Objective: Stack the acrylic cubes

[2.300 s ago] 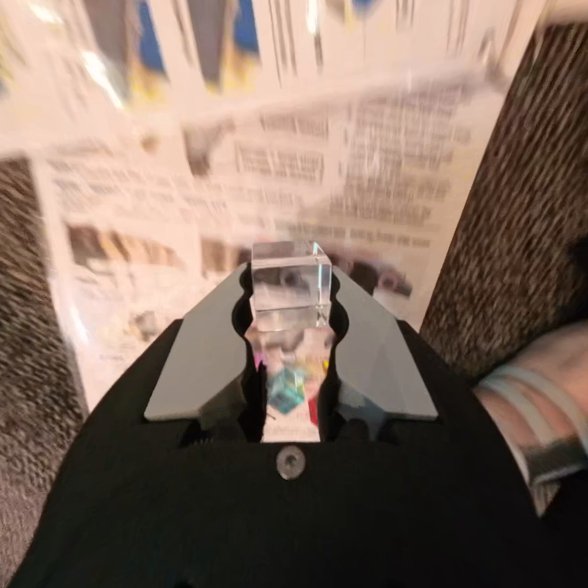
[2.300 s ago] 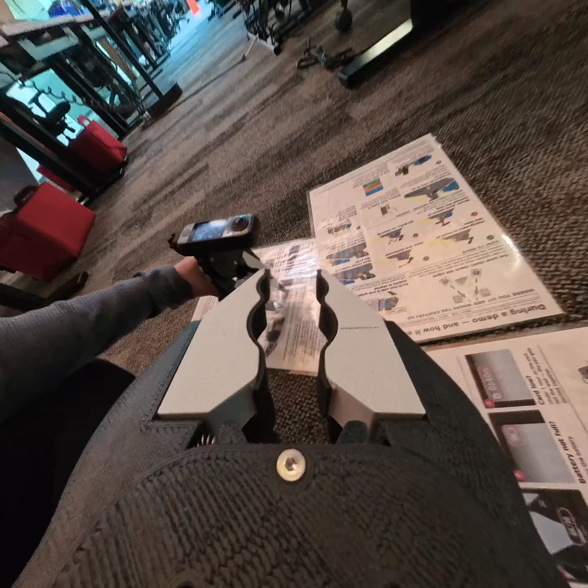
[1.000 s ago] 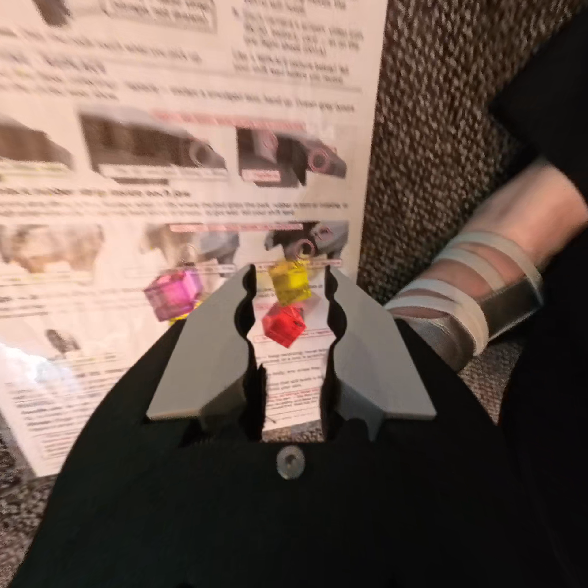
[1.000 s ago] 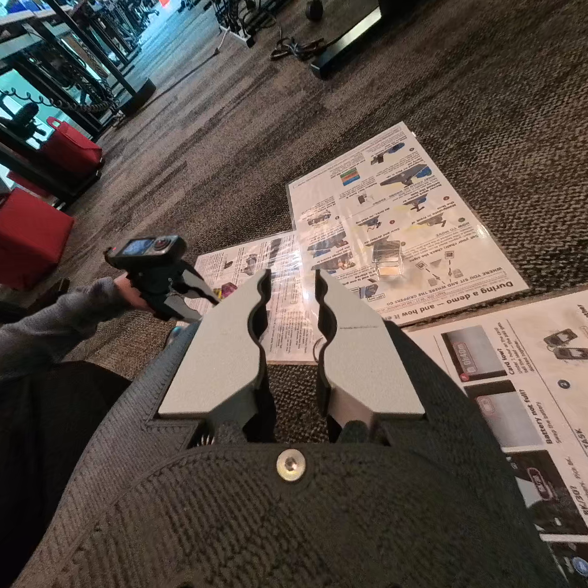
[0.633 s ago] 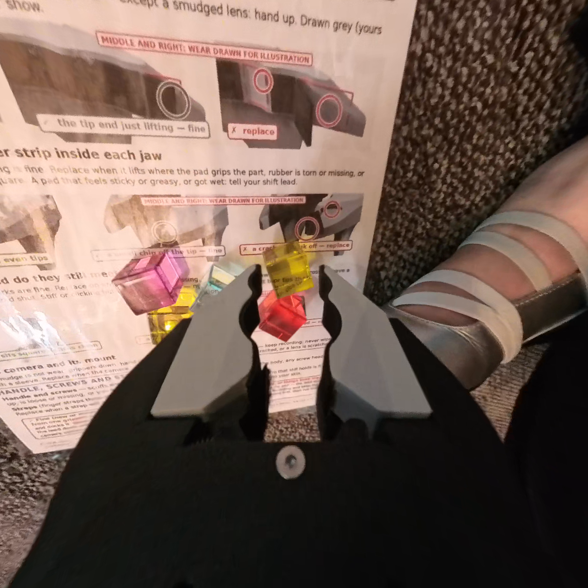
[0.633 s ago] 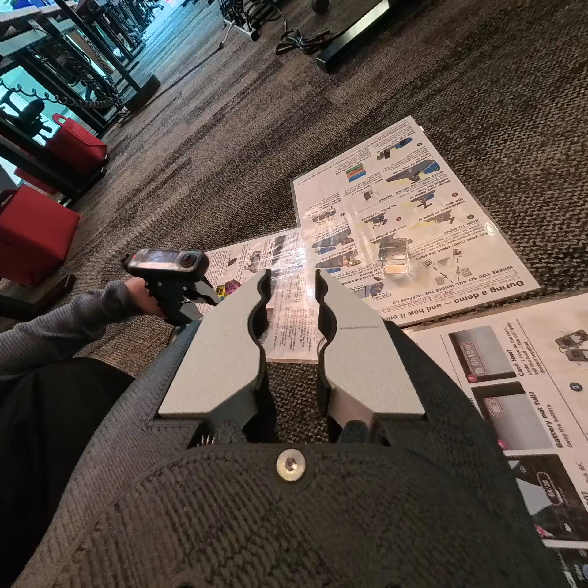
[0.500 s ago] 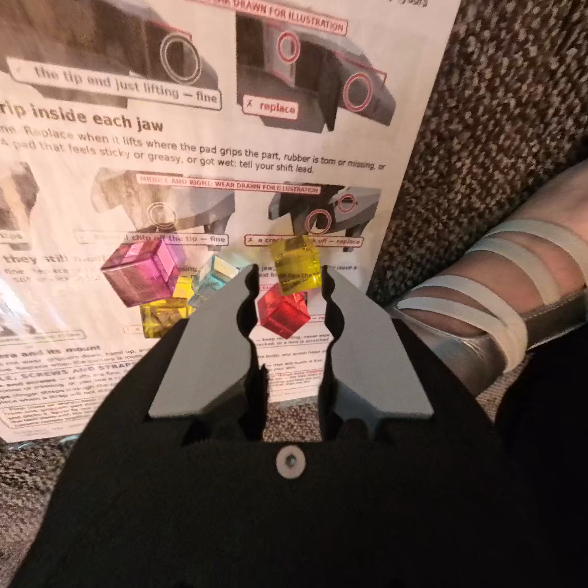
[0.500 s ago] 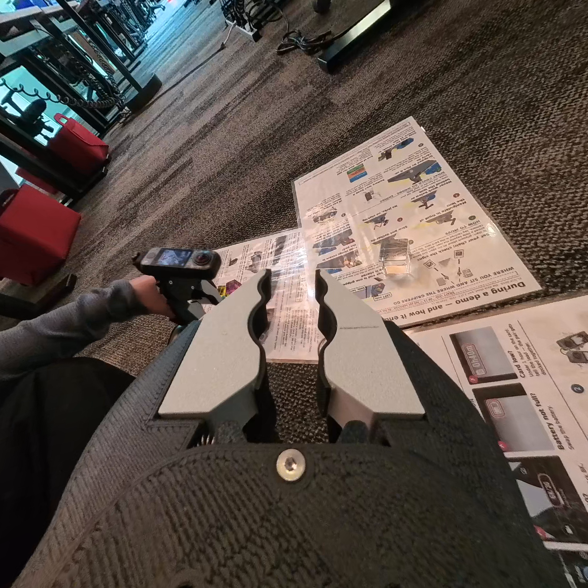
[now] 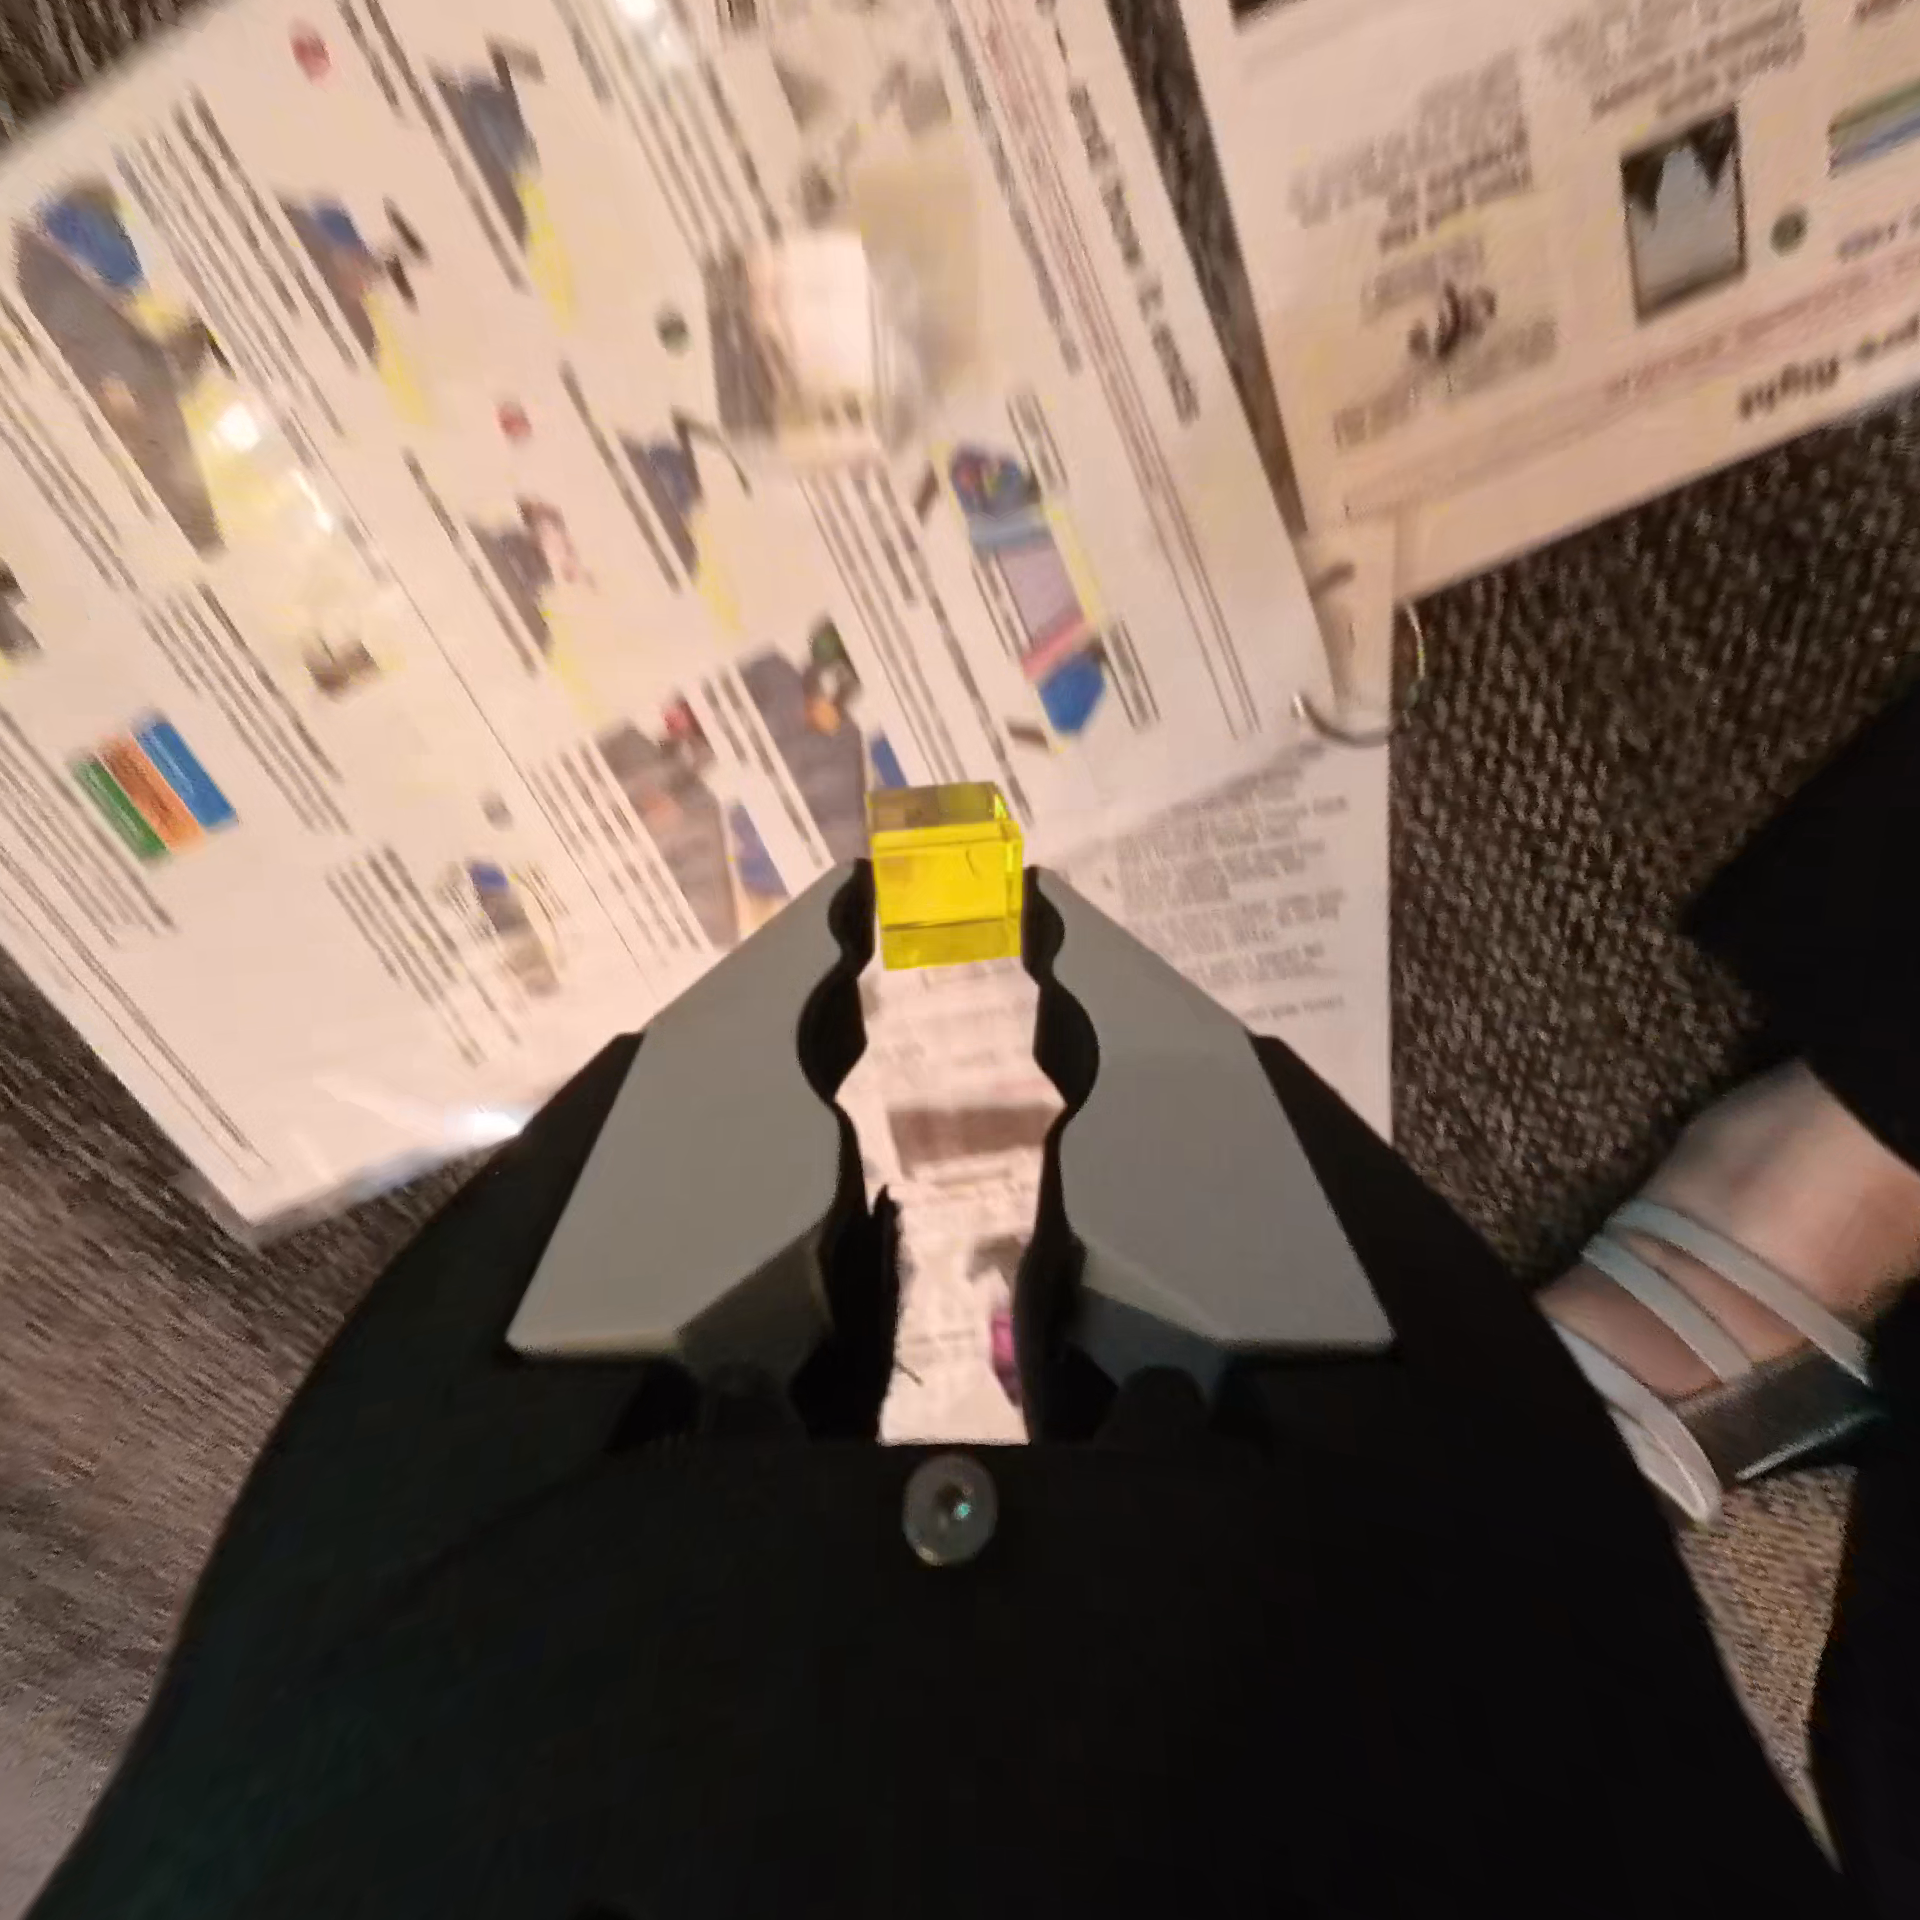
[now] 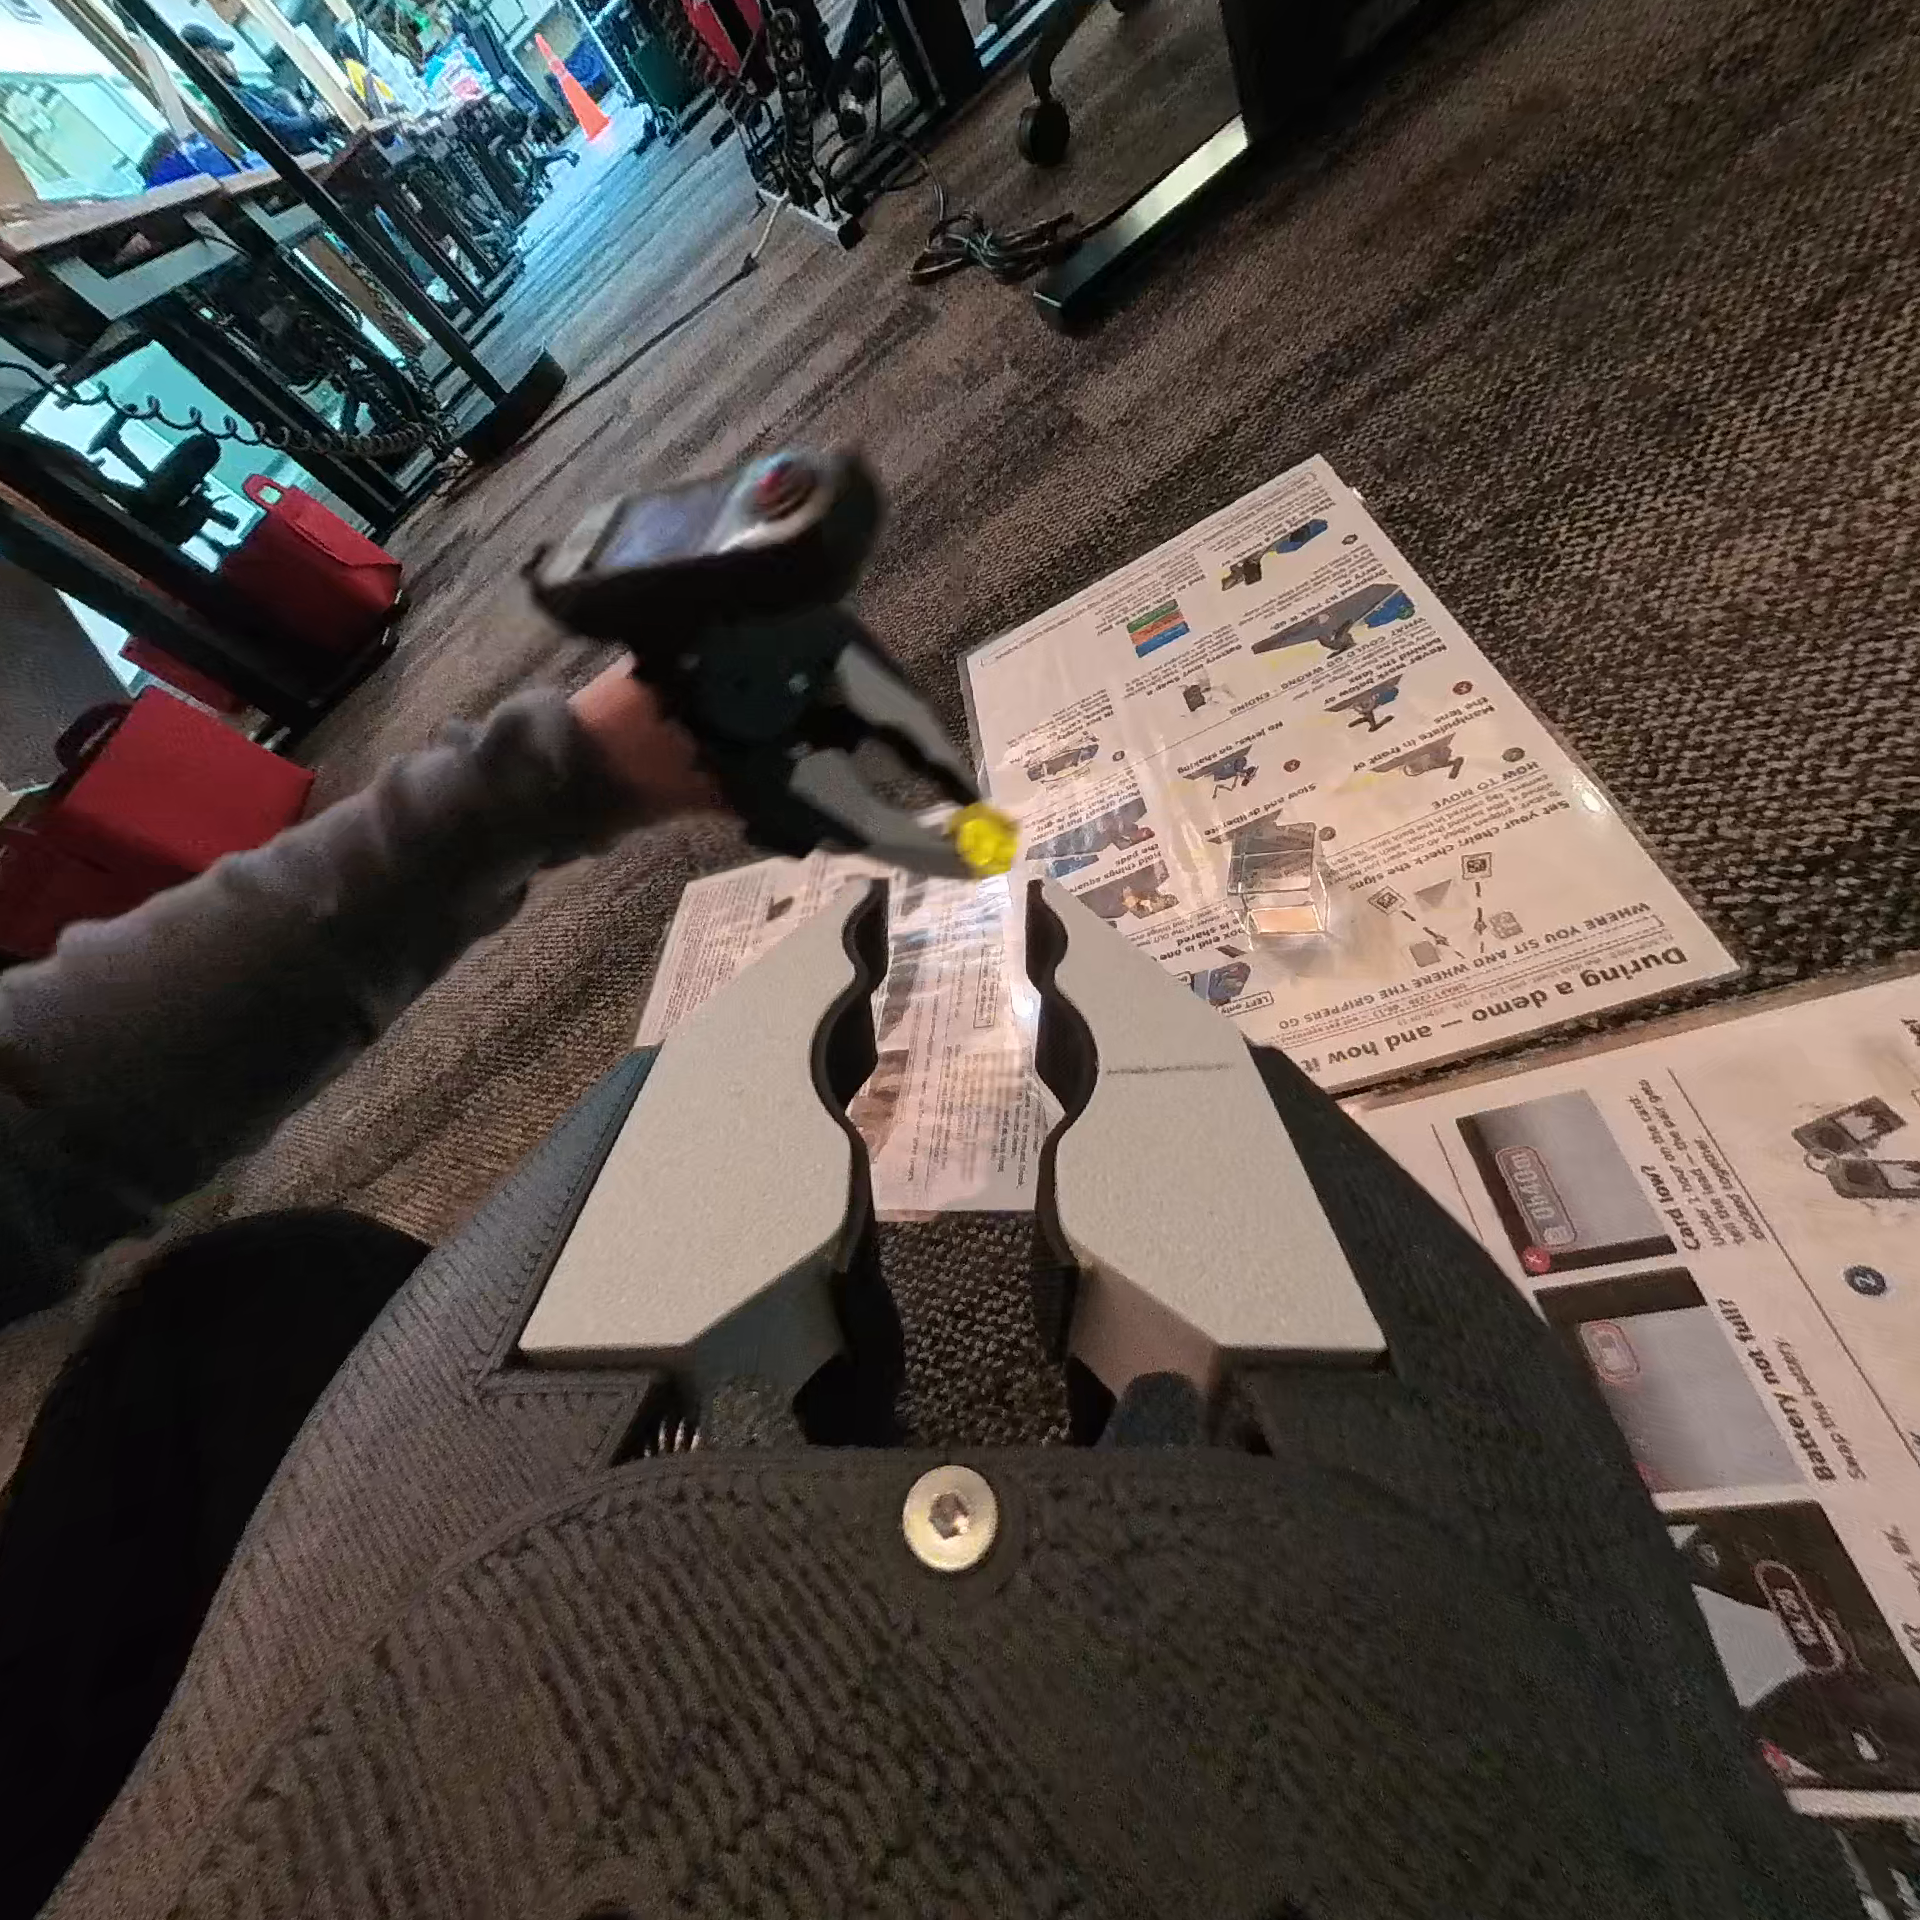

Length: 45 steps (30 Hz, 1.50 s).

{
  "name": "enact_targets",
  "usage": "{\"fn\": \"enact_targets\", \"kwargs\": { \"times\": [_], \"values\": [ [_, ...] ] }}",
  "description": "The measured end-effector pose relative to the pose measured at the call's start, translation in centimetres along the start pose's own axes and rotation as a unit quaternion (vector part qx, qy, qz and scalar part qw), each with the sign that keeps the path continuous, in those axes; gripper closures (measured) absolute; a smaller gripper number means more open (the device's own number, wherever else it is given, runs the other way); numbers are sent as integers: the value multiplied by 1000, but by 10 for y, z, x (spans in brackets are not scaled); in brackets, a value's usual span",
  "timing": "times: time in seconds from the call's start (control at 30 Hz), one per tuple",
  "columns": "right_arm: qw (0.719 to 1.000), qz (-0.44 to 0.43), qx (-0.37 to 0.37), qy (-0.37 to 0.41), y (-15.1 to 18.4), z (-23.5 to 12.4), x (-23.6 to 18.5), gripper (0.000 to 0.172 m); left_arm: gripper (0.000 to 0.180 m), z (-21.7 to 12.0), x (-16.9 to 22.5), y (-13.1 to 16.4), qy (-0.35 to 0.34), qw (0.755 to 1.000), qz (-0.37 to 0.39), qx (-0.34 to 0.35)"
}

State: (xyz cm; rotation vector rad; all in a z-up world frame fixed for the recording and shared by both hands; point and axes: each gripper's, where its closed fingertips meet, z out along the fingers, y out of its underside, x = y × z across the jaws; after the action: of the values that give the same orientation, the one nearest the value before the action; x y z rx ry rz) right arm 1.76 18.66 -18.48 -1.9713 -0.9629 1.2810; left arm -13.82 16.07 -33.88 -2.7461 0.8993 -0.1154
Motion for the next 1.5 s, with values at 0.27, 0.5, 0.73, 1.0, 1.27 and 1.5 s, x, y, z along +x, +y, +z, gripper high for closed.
{"fn": "enact_targets", "kwargs": {
  "times": [0.27, 0.5, 0.73, 1.0, 1.27, 1.5],
  "values": [
    [999, 14, 34, -8, -16, -16, 4, 147, 153, 60, -34, -72, 46, 993, -14, -110],
    [998, 25, 47, -21, -21, -19, 3, 147, 153, 83, -37, -78, 61, 987, -35, -142],
    [999, 23, 40, -23, -18, -16, 0, 147, 153, 80, -37, -84, 71, 988, -26, -131],
    [999, 20, 34, -19, -16, -14, 1, 147, 153, 92, -34, -77, 68, 983, -17, -168],
    [999, 13, 35, -14, -15, -15, 0, 146, 102, 56, -42, -58, 42, 995, -73, -52],
    [1000, 3, 17, -11, -7, -5, -5, 147, 110, 12, -16, 96, 29, 981, -171, -90]
  ]
}}
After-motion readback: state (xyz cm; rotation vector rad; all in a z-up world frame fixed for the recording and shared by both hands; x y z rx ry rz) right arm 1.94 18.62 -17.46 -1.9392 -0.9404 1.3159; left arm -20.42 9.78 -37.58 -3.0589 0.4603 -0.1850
